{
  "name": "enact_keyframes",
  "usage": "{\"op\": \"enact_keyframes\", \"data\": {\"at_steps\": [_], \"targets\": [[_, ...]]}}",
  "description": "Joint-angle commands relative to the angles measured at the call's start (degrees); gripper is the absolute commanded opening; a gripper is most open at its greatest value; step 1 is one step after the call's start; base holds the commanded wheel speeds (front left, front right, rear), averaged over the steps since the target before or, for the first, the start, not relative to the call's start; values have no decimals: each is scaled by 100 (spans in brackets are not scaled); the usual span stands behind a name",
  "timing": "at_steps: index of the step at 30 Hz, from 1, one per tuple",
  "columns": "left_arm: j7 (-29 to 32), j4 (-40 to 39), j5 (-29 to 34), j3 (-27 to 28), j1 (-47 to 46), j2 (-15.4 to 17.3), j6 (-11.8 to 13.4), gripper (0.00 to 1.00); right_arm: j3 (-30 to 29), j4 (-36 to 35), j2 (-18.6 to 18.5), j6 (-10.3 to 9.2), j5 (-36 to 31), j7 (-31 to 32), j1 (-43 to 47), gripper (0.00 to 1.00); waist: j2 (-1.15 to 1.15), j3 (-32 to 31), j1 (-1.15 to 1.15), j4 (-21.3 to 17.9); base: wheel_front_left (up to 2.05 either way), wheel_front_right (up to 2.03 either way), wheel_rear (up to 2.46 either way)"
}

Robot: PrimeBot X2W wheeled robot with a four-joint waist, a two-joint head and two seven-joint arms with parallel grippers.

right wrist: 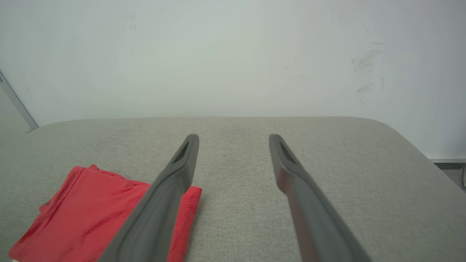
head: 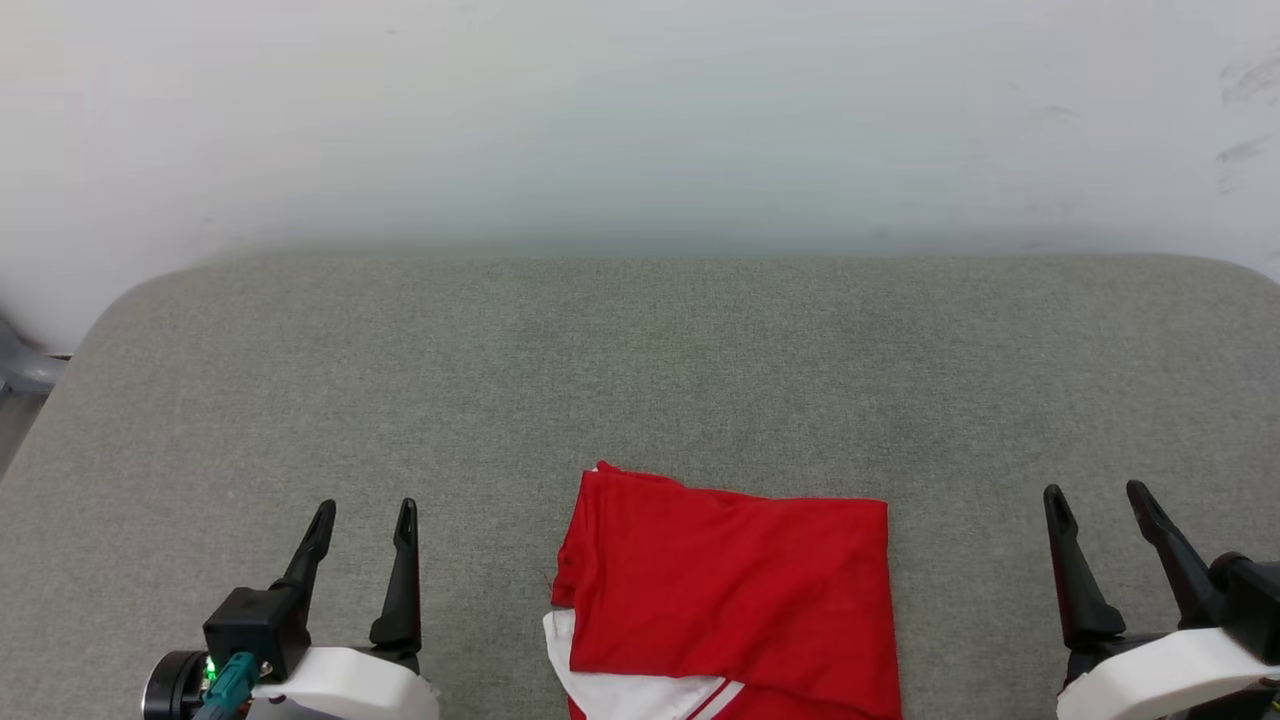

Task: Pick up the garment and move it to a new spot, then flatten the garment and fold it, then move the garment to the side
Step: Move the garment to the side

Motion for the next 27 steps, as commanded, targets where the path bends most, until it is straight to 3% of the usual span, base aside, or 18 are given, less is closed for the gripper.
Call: {"op": "enact_keyframes", "data": {"at_steps": [1,7,15,19,27], "targets": [[-38,12,23,21,-13,-22,-32,100,-4,-34,29,-3,22,18,30,100,0,4,1,0,0,0,0],[-34,45,67,41,-123,-59,-102,100,-127,91,46,-3,320,219,-1,100,0,35,1,29,0,0,0],[-28,-35,196,21,-411,-174,-244,100,-304,992,-387,-2,1949,1343,-172,100,0,366,1,250,0,0,0],[-28,-80,245,75,-599,-266,-332,100,116,1324,-645,-3,2610,1914,-361,100,0,687,1,419,0,0,0],[-28,-46,412,208,-904,-530,-570,100,890,1928,-767,-3,3503,2469,-915,100,0,1192,1,676,0,0,0]]}}
